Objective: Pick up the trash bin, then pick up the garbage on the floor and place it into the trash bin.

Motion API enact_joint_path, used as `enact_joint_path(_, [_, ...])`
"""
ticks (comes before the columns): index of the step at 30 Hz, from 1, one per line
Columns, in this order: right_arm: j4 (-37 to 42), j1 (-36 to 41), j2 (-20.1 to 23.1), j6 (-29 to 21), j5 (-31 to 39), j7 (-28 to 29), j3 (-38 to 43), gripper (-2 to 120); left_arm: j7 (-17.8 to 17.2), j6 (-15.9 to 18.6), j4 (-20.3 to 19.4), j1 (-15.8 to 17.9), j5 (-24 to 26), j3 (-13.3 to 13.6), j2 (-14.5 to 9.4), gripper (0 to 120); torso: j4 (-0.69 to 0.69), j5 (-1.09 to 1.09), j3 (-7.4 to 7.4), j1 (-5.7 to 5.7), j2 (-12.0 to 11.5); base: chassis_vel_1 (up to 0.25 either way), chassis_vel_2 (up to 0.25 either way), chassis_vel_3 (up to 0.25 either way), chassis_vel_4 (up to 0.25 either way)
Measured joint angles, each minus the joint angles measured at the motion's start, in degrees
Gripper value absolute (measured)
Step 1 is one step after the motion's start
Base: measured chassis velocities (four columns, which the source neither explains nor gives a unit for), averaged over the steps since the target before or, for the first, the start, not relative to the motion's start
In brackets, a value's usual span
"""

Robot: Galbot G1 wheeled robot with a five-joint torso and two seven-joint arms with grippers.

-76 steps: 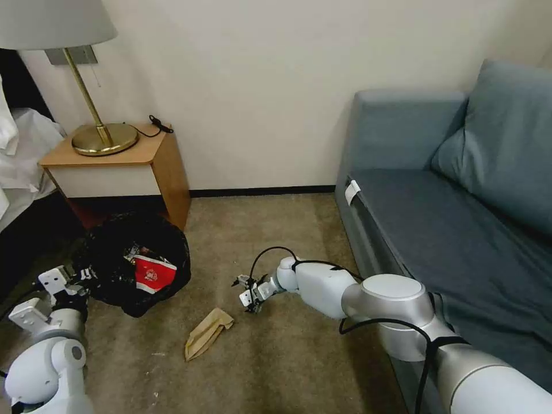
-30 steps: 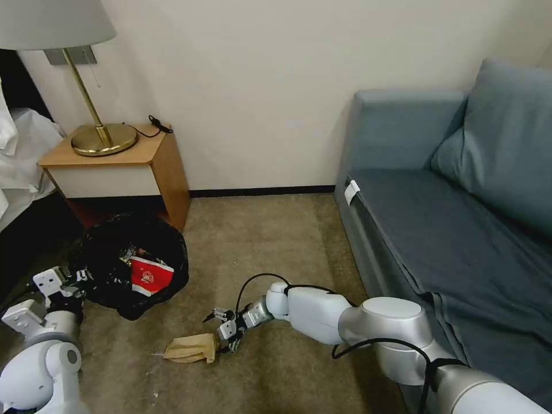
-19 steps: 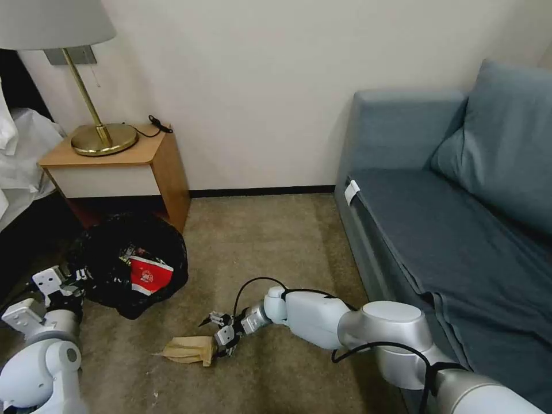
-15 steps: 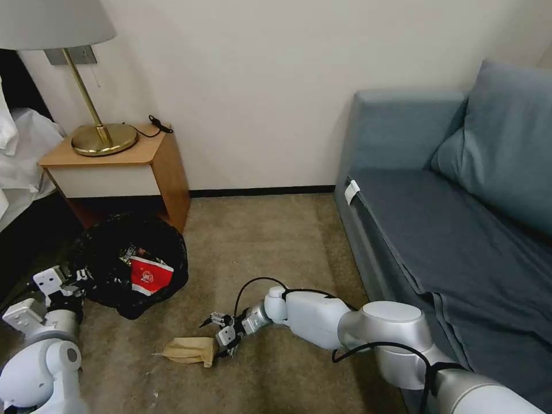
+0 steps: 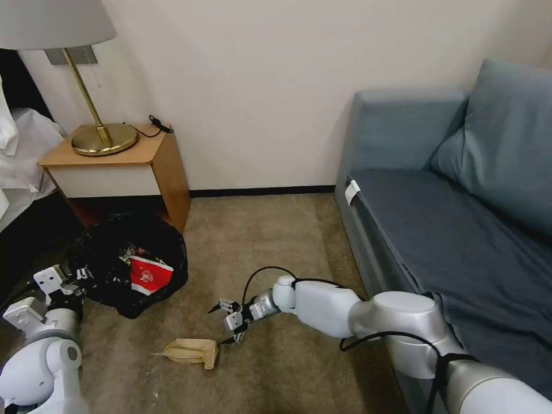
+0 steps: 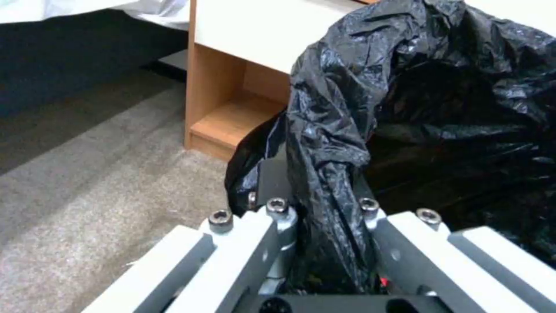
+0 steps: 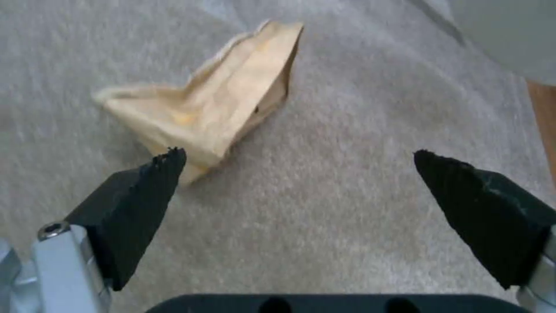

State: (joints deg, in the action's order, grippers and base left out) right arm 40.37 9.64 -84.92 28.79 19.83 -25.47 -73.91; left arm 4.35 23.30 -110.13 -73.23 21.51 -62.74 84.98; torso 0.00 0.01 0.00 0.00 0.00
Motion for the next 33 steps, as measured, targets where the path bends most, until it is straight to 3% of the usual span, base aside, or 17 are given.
enact_joint_path(2, [3.6,-1.0,1.5,-3.1,6.0,0.4,-1.5,100,0.0,0.0,0.1,0.1,-0.1,0.0,0.1,4,0.01,-0.01,0.0,0.0,0.0,0.0,0.0,0.0,0.0])
enact_joint_path(8, [9.7,-0.8,2.0,-8.9,15.6,4.3,-3.3,100,0.0,0.0,0.4,0.4,-0.6,0.3,0.2,4,0.0,-0.01,0.0,0.0,0.0,0.0,0.0,0.0,0.0])
enact_joint_path(19, [3.5,2.3,-6.3,-9.4,18.4,4.9,-4.2,100,0.0,0.1,-0.5,-0.1,-0.9,0.5,0.4,4,0.02,-0.02,0.0,0.0,0.0,0.0,0.0,0.0,0.0])
enact_joint_path(33, [-1.2,5.4,-7.3,-11.4,18.0,3.9,-7.1,100,0.0,0.1,-1.7,-1.4,-0.9,0.4,1.1,4,0.0,-0.02,0.0,0.0,0.0,0.0,0.0,0.0,0.0])
